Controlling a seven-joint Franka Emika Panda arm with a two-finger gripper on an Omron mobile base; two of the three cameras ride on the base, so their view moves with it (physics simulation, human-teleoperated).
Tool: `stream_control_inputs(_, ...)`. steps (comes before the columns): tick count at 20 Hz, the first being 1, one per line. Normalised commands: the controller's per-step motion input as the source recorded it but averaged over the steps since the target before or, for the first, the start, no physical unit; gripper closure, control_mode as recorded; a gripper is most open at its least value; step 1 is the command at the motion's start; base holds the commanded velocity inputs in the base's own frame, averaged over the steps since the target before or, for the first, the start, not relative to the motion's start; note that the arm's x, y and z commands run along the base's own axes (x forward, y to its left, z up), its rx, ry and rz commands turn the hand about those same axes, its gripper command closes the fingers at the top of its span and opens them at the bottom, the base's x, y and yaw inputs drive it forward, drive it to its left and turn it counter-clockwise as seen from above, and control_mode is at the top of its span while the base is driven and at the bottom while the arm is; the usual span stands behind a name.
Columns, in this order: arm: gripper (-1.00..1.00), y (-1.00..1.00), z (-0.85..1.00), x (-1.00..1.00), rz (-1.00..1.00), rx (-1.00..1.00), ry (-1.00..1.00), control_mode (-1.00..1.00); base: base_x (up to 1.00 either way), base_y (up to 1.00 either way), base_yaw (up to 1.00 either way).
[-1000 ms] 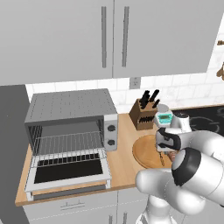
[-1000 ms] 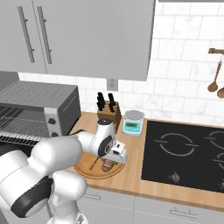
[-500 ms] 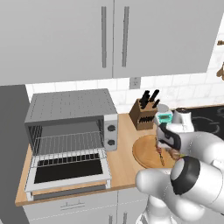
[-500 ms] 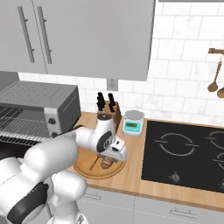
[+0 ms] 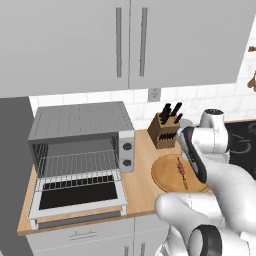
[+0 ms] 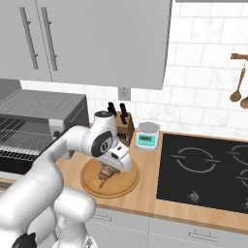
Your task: Pick up the kebab skewer and baguette bread, and place them inside the toaster oven. Close the toaster oven door and start by setting the timer.
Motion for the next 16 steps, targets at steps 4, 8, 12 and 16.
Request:
stream_control_inputs(4,1.0,0.4,0.57,-0.52,-0.18,0.0,0.0,-1.0,0.0,0.0,0.0)
stream_control_inputs(8,1.0,0.66,0.39,-0.49,-0.29,0.0,-0.01,-1.0,0.0,0.0,0.0)
stream_control_inputs(12,1.0,0.96,0.39,-0.32,-0.32,0.0,-0.17,-1.0,0.0,0.0,0.0)
stream_control_inputs(16,1.0,0.99,0.39,-0.23,-0.34,0.0,-0.16,-1.0,0.0,0.0,0.0)
